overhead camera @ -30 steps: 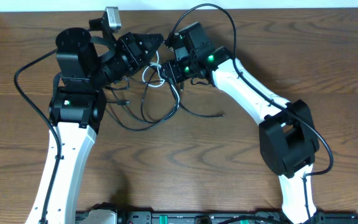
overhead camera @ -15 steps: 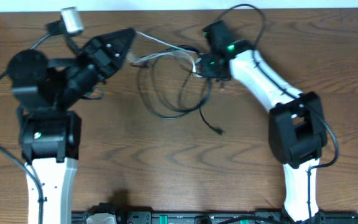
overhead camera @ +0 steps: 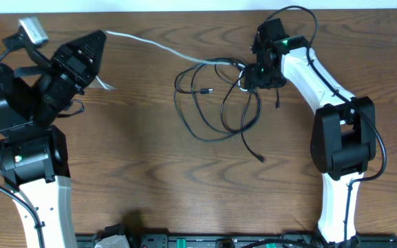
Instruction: Untangle cables
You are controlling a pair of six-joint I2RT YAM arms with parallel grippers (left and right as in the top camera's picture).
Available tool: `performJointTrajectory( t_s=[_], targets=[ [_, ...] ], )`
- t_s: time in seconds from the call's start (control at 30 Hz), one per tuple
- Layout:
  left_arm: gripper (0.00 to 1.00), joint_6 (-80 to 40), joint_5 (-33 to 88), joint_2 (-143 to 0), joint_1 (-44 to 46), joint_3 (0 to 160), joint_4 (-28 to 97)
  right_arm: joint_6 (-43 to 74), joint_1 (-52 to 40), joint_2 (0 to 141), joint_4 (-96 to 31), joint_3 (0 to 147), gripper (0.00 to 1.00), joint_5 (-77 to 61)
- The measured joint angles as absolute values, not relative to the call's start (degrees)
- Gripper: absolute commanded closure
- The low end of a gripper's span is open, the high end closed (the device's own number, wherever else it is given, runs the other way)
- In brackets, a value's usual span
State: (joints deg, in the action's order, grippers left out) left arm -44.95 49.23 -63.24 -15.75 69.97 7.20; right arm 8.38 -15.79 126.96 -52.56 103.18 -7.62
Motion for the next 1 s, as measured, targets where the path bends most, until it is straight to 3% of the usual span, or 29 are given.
performJointTrajectory(
  t_s=[0.4, 0.63, 1.0],
  targets=[
    [0.93, -37.1, 49.2, -69.7, -9.2, 70.0, 18.7, -1.0, -16.1, 127.1, -63.9, 115.8, 0.35, -16.9],
    [0.93, -32.5, 49.2, -75.9, -2.7, 70.0, 22.2, -1.2, -19.1, 127.1, -59.3, 115.7, 0.41, -18.2],
    [0.93, -28.6, 44.4, -82.9, -0.1, 70.0, 30.3, 1.9, -20.9, 127.1, -48.2, 105.3, 0.49, -14.1]
  ],
)
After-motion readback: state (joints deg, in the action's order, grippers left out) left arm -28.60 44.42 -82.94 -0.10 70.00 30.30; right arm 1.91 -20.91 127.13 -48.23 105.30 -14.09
